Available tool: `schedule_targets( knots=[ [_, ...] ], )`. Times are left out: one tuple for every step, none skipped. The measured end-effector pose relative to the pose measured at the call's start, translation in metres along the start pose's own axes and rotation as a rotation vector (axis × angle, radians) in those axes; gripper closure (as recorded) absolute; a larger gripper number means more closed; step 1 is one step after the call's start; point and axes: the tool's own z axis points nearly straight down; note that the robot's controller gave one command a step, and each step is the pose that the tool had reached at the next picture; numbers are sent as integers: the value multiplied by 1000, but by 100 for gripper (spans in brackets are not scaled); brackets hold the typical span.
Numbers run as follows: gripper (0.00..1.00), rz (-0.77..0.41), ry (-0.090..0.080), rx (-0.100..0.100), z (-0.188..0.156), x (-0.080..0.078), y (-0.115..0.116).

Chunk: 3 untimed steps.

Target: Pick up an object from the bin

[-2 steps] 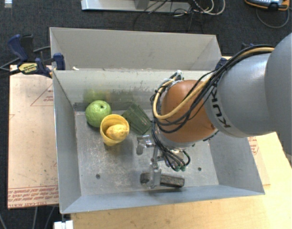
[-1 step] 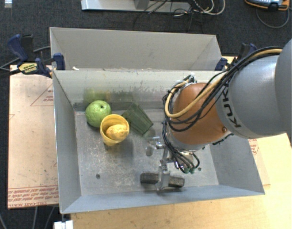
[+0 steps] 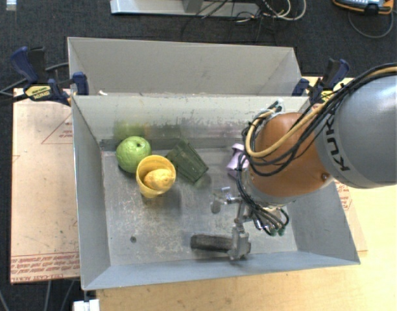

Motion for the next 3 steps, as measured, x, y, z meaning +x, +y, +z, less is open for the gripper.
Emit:
schedule_targets(
  knots=[
    [0, 37, -13, -1, 53, 1, 2],
    [100, 113, -2, -1, 54, 12, -16],
    [100, 114, -2, -1, 54, 12, -16]
  ],
)
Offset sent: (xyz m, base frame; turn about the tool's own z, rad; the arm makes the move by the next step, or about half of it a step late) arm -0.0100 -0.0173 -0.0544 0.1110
